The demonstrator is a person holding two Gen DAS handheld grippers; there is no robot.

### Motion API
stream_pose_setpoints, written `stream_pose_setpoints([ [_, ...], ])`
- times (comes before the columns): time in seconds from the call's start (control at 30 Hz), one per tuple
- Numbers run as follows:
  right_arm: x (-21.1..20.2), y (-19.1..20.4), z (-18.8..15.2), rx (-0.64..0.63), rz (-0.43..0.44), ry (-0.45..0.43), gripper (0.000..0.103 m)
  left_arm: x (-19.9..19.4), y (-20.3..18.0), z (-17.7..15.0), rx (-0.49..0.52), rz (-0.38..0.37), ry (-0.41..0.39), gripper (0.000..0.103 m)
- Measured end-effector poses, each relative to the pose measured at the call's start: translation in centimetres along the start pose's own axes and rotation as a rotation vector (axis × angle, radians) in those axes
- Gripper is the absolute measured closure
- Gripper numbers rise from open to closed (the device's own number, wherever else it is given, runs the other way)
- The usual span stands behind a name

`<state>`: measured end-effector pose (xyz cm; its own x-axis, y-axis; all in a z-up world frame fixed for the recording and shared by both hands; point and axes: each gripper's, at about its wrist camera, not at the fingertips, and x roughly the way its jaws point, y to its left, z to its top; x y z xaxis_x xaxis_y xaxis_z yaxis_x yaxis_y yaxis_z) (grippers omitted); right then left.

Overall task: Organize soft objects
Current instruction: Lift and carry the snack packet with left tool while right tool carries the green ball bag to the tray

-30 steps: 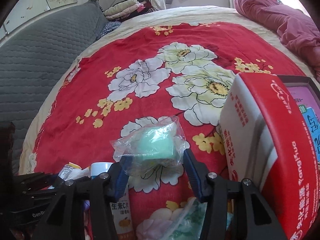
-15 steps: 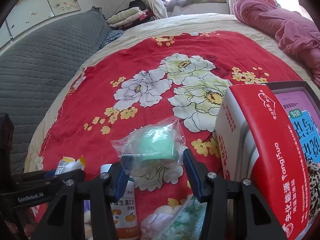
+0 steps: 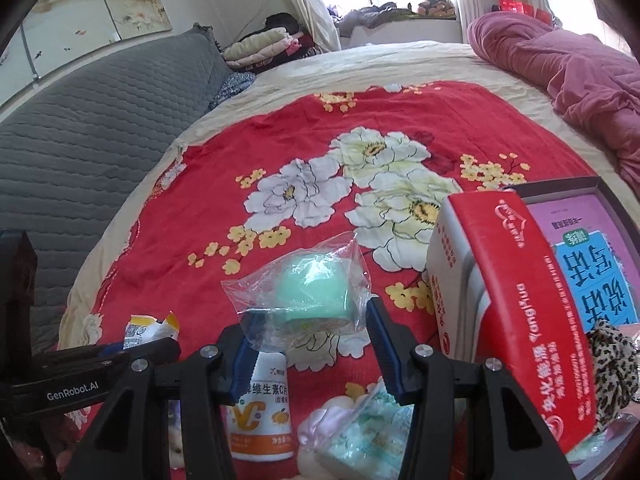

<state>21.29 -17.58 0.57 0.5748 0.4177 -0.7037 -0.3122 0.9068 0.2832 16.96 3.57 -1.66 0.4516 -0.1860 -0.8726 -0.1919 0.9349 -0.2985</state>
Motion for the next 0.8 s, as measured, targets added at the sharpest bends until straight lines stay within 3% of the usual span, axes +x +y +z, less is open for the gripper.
stream_pose_setpoints([
  [0.37,-3.9,-0.9,0.8,0.030,-0.013,-0.069,0.052,-2.8,-1.8,0.3,0.021,-0.039,-0.047,0.066],
  [0.8,-9.8,-3.5,2.2,0.074,-0.047,-0.166,0.052,-5.9,-7.4,0.9,0.120,-0.086,-0.092,0.066],
])
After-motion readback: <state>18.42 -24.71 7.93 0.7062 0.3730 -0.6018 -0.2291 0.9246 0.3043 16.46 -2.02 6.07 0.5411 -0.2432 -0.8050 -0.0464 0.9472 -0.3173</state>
